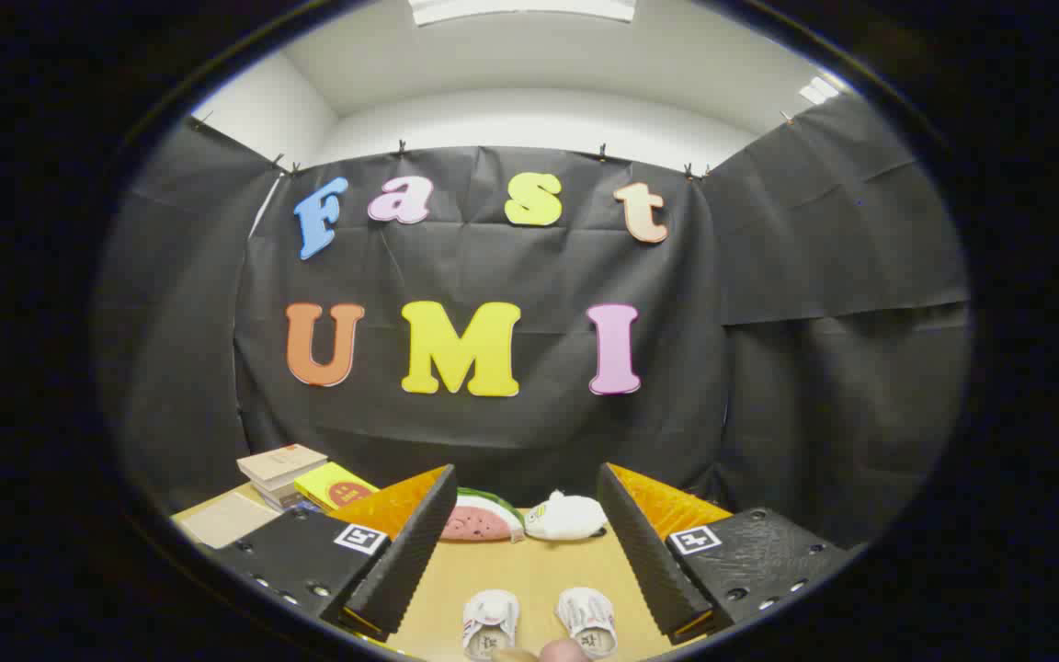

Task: Open the storage box then place both shoes into the box .Put the left shoe in first, then the right shoe, with the right side of both shoes facing outward in a uniform manner.

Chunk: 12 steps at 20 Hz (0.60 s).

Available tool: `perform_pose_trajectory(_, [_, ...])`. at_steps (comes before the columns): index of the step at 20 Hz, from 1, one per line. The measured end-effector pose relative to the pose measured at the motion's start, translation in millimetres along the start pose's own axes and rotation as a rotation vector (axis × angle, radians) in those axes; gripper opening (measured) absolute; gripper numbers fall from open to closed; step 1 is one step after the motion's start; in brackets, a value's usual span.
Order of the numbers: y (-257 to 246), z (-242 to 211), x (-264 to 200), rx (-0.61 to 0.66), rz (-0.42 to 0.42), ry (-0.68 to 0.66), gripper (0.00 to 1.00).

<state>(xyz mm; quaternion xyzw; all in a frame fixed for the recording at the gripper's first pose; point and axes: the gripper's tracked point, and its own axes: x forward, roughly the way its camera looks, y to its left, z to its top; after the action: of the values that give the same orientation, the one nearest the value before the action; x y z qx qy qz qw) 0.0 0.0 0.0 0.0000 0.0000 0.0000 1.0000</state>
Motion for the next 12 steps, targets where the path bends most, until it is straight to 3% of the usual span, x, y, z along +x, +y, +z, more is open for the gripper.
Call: perform_pose_trajectory(12, [-5.6, -8.6, 7.7, -0.031, 0.026, 0.008, 0.95])
